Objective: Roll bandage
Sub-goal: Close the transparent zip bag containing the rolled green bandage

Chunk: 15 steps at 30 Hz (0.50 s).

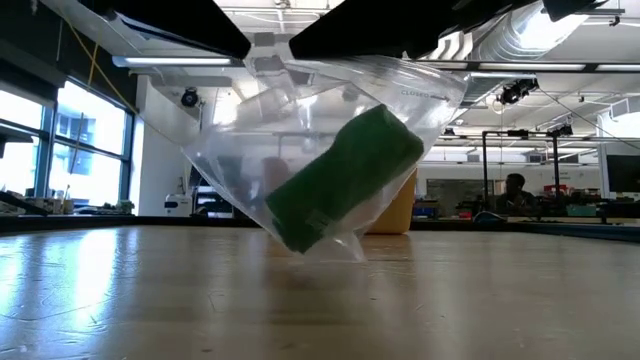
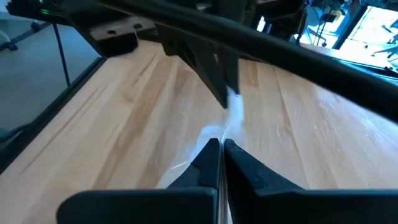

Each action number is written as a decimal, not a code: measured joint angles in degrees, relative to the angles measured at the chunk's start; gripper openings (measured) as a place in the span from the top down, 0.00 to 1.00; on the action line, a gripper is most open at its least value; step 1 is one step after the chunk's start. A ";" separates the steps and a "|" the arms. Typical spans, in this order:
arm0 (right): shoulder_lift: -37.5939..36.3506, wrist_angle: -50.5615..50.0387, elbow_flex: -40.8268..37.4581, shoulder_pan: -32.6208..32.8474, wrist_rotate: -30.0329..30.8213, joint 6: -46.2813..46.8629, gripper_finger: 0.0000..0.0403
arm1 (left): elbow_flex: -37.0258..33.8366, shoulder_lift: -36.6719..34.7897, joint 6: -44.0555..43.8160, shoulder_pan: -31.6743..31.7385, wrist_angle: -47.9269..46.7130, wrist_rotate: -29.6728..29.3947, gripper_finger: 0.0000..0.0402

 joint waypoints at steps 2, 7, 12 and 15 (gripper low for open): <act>-0.04 0.32 0.00 0.04 -0.16 0.00 1.00 | -0.94 0.00 2.75 0.43 3.77 -0.23 0.99; -0.04 0.33 0.00 0.04 -0.11 0.02 1.00 | -2.09 0.01 9.03 1.44 10.19 0.87 1.00; -0.04 0.33 0.00 -0.02 0.08 0.02 1.00 | -2.09 -0.64 9.67 1.75 7.40 3.50 0.95; -0.04 -0.03 0.00 -0.02 0.04 0.02 1.00 | -2.09 -1.99 8.09 1.45 4.97 3.83 0.90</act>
